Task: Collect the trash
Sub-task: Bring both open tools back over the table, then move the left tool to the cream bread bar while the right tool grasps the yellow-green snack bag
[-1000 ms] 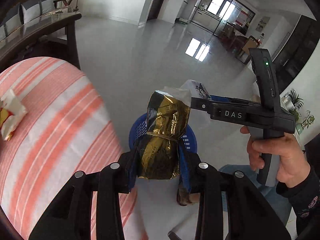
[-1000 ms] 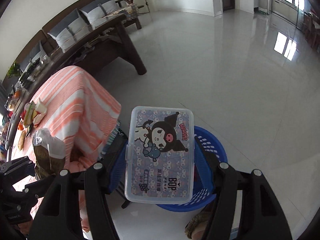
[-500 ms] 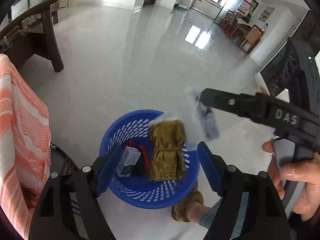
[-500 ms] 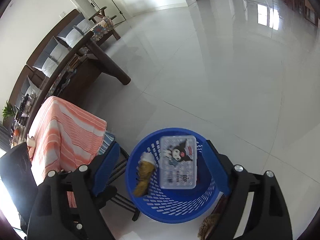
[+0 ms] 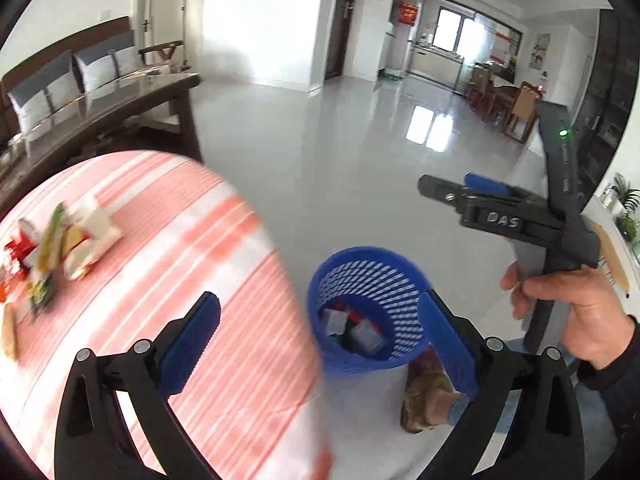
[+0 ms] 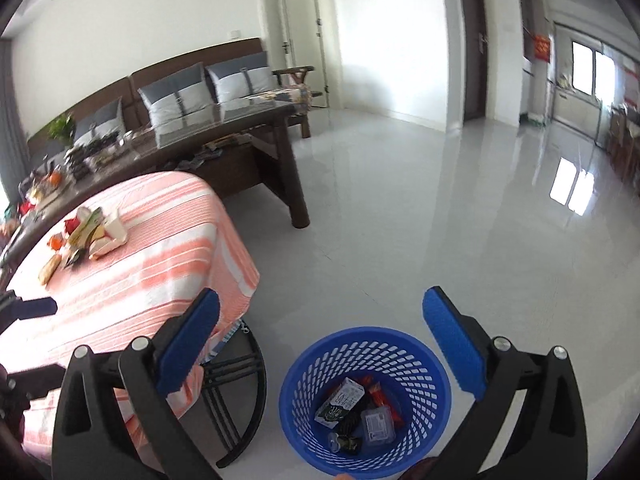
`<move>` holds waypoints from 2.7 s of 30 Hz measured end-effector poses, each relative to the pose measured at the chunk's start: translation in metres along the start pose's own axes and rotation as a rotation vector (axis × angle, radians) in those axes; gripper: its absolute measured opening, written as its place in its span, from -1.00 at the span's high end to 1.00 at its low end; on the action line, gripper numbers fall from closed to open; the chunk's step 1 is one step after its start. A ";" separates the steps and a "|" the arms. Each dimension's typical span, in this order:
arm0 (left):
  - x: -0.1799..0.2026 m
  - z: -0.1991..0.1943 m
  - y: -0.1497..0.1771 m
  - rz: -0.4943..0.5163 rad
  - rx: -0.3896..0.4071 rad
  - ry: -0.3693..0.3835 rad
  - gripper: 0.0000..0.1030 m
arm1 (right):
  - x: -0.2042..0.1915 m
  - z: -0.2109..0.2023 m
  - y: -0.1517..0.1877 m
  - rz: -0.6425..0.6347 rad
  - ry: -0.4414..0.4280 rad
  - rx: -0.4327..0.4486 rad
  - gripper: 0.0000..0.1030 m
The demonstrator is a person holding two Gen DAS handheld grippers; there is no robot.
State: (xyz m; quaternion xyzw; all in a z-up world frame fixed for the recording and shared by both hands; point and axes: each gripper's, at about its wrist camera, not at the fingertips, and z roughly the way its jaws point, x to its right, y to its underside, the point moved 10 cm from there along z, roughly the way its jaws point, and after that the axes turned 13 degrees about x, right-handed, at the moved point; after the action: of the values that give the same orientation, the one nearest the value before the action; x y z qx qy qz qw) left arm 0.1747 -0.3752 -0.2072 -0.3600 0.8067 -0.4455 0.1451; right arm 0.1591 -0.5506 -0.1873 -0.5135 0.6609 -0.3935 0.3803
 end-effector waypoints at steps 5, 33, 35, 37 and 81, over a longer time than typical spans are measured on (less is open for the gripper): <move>-0.111 -0.047 0.047 -0.051 -0.050 -0.266 -0.90 | -0.120 0.004 0.025 -0.051 -0.184 -0.129 -0.91; -0.307 -0.114 0.101 -0.299 -0.122 -0.515 -0.92 | -0.288 0.086 0.068 -0.236 -0.235 -0.342 -0.91; -0.307 -0.114 0.101 -0.299 -0.122 -0.515 -0.92 | -0.288 0.086 0.068 -0.235 -0.236 -0.342 -0.91; -0.307 -0.115 0.101 -0.302 -0.120 -0.513 -0.92 | -0.288 0.086 0.068 -0.236 -0.236 -0.342 -0.91; -0.311 -0.121 0.104 -0.206 -0.122 -0.427 -0.67 | -0.288 0.086 0.068 -0.234 -0.235 -0.342 -0.91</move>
State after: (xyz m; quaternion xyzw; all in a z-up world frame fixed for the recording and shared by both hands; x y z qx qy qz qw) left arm 0.2781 -0.0438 -0.2516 -0.5345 0.7422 -0.3222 0.2442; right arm 0.2645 -0.2687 -0.2556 -0.6858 0.6052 -0.2548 0.3139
